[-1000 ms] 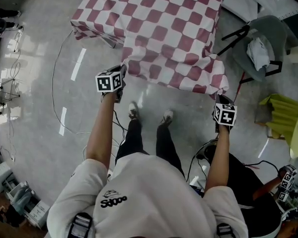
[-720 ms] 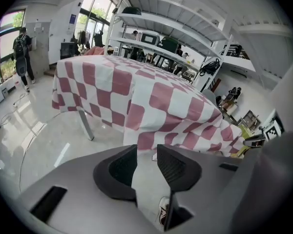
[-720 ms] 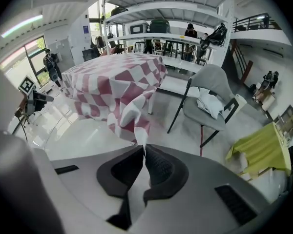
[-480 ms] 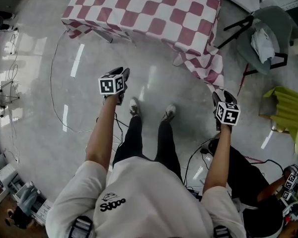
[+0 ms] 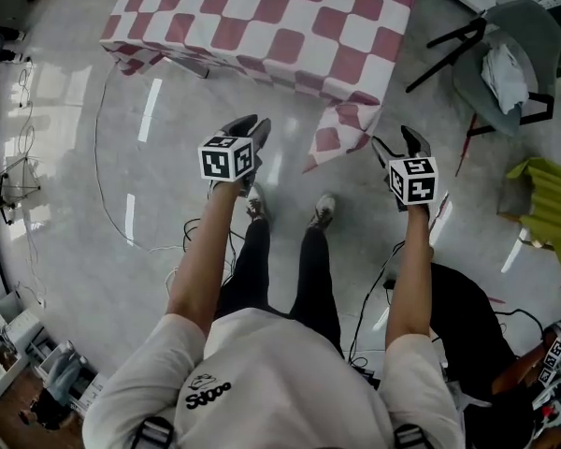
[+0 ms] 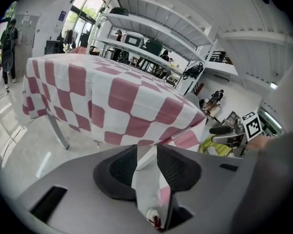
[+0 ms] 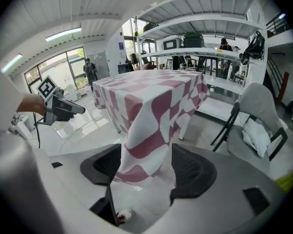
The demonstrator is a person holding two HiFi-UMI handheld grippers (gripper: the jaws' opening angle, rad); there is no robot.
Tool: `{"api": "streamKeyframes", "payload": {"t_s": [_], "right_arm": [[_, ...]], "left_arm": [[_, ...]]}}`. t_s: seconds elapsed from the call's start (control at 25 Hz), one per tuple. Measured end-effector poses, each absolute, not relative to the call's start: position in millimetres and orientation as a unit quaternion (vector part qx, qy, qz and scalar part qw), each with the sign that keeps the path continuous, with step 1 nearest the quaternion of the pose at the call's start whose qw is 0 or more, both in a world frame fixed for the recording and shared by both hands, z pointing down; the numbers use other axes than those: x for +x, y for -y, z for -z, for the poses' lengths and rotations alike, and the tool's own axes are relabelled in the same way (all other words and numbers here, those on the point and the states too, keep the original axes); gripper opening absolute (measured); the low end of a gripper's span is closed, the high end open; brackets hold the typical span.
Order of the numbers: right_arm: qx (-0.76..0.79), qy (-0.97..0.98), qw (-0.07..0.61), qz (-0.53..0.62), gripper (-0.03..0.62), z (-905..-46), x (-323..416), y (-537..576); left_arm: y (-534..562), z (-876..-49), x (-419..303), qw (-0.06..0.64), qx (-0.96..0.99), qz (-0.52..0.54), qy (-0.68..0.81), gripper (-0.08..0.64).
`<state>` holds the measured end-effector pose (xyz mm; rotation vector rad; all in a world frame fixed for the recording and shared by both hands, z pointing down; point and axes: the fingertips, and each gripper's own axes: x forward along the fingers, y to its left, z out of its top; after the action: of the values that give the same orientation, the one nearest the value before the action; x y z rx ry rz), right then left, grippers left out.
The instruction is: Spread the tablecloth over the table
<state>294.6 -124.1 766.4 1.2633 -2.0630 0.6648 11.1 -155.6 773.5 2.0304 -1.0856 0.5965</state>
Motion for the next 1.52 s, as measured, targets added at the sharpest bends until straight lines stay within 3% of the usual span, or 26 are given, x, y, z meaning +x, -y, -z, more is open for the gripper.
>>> {"api": "streamKeyframes", "payload": {"t_s": [0.2,0.32,0.4,0.48,0.8,1.12,1.52], "right_arm": [[0.47,0.802,0.217,-0.297,0.325,-770.9,252.9,157.7],[0.509,0.772,0.206,-0.322,0.312,-782.8,252.5,168.5],[0.532,0.748,0.223,-0.327,0.212,-792.6,259.7,172.2],[0.539,0.74,0.243,-0.321,0.027,-796.4,265.7,171.9],[0.493,0.798,0.269,-0.22,0.035,-764.3,302.8,127.8],[0.55,0.743,0.32,-0.207,0.035,-748.1,334.2,108.5],[0.593,0.733,0.297,-0.153,0.031,-617.9,319.7,98.2]], "left_arm": [[165.2,-767.0,46.5,0.361,0.814,-0.218,0.399,0.129],[166.1,-768.8,57.2,0.355,0.82,-0.221,0.39,0.124],[166.8,-771.8,62.6,0.354,0.822,-0.225,0.386,0.121],[166.8,-774.6,66.4,0.353,0.824,-0.229,0.38,0.118],[165.5,-771.5,58.0,0.339,0.83,-0.242,0.371,0.103],[160.5,-745.9,42.6,0.319,0.838,-0.242,0.371,0.1],[154.7,-637.3,27.8,0.261,0.868,-0.201,0.371,0.09]]}}
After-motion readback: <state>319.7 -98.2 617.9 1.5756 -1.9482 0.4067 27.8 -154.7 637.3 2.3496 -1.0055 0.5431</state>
